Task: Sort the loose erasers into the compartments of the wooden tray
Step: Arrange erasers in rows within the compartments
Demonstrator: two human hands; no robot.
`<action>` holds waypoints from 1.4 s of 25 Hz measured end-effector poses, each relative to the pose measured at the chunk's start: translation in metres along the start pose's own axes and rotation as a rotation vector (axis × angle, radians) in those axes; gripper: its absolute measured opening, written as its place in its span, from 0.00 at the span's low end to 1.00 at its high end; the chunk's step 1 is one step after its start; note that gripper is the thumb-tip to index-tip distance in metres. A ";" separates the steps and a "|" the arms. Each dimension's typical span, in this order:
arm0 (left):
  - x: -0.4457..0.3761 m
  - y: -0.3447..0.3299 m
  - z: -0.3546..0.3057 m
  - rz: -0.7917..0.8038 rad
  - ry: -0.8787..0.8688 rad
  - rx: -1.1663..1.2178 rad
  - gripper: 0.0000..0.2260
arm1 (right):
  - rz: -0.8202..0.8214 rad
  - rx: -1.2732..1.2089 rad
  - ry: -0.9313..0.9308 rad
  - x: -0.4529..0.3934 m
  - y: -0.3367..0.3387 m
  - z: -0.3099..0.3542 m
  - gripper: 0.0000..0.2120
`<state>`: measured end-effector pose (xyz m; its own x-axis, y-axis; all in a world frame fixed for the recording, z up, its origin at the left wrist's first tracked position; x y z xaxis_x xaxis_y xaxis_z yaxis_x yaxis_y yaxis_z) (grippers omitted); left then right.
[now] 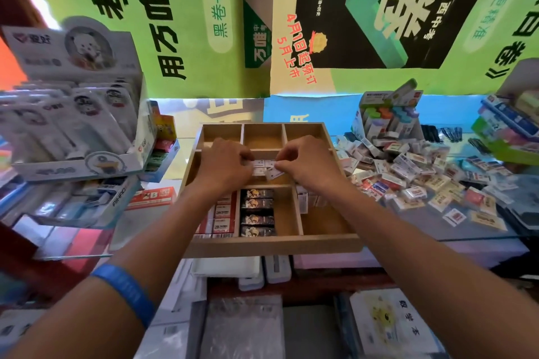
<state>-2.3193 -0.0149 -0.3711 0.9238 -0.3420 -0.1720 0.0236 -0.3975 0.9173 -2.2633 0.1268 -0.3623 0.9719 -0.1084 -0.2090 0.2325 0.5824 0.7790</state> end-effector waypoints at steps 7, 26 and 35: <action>-0.003 -0.012 -0.018 0.106 -0.124 -0.131 0.12 | 0.086 0.477 0.227 -0.008 -0.022 0.018 0.09; -0.004 -0.016 -0.015 0.087 -0.104 -0.050 0.06 | 0.649 0.528 0.172 -0.027 -0.043 0.008 0.14; -0.004 -0.018 -0.012 0.071 -0.101 -0.049 0.06 | 0.502 0.729 0.314 -0.028 -0.046 0.025 0.11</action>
<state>-2.3188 0.0042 -0.3826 0.8809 -0.4524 -0.1393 -0.0190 -0.3279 0.9445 -2.3002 0.0833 -0.3772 0.9350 0.3027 0.1848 -0.1421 -0.1579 0.9772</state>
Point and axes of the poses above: each hand's wrist, its own x-axis away from the middle knuckle, its own y-axis out of the back of the hand, z = x × y, the point moved 10 cm from there along -x, towards the middle knuckle, and after that the axes turned 5 degrees about y, right-handed, at the moved point
